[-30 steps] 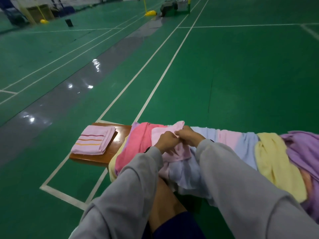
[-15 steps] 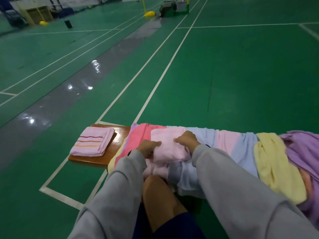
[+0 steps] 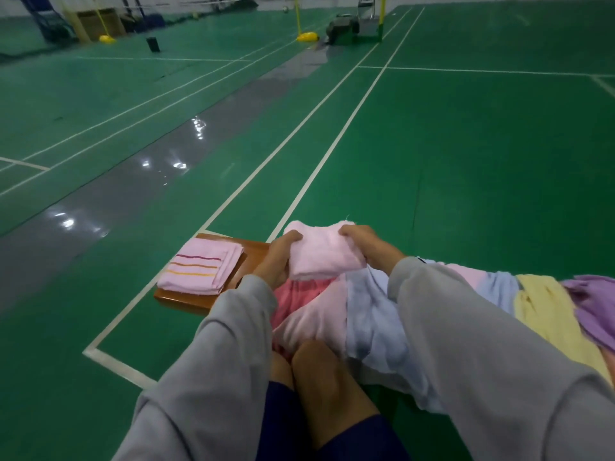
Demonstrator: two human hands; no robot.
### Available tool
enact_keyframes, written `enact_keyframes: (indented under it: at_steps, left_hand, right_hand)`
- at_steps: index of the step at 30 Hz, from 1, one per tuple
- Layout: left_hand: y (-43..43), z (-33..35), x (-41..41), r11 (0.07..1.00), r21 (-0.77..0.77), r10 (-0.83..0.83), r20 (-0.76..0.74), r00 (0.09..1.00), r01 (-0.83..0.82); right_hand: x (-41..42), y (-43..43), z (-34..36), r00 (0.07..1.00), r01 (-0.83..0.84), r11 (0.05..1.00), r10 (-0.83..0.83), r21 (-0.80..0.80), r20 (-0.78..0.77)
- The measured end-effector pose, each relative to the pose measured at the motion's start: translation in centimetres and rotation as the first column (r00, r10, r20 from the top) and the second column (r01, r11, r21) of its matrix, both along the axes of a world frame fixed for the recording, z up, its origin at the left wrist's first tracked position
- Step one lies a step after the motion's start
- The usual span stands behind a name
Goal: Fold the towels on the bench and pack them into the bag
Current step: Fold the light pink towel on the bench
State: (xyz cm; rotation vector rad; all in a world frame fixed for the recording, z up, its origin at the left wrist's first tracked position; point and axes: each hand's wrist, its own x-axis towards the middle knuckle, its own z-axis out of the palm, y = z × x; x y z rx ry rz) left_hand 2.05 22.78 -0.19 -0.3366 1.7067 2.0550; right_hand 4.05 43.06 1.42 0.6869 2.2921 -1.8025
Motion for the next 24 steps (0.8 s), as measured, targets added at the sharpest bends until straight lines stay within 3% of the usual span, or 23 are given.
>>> enact_keyframes:
  at_steps: [2,6,8,10,13,17,20,22,24]
  left_hand:
    - [-2.2,1.3,0.7,1.000,-0.010,0.010,0.021,1.000,-0.010]
    - [-8.0,0.6,0.9,0.999,-0.037,-0.003,0.041,0.999,0.005]
    - [-11.2,0.7,0.7,0.997,-0.073,0.019,0.097,0.995,-0.012]
    - [-14.7,0.7,-0.4,0.970,-0.235,0.102,0.146,0.984,-0.065]
    - [-20.5,0.0,-3.8,0.941,-0.332,0.103,0.118,0.988,-0.059]
    - [-26.2,-0.6,-8.2,0.933,-0.302,0.176,-0.091,0.980,-0.196]
    - [-28.3,-1.5,-9.4,0.831,-0.463,0.235,-0.211,0.949,-0.309]
    - [-29.2,-3.0,-8.8,0.782,-0.590,0.107,-0.193,0.975,-0.202]
    - [-30.0,-5.3,-8.4,0.715,-0.692,0.008,-0.132,0.991,-0.097]
  right_hand:
    - [-0.8,-1.9,0.0,0.999,-0.038,0.999,0.039,-0.019,0.013]
    - [-1.5,-7.2,-0.4,0.950,-0.266,0.964,0.262,0.000,0.170]
    - [-2.3,-10.7,-0.5,0.902,-0.403,0.902,0.364,0.153,0.230]
    - [-3.7,-14.0,-0.3,0.879,-0.469,0.848,0.419,0.247,0.229]
    - [-6.2,-18.3,-0.5,0.908,-0.392,0.916,0.370,0.083,0.199]
    - [-9.4,-23.4,-1.5,0.981,-0.165,0.957,0.185,-0.239,0.065]
    - [-10.1,-25.9,-3.3,0.976,-0.188,0.967,0.203,-0.170,0.077]
    - [-9.7,-26.8,-6.0,0.912,-0.335,0.938,0.346,-0.086,0.218]
    - [-9.2,-27.2,-8.9,0.792,-0.503,0.863,0.485,-0.053,0.371]
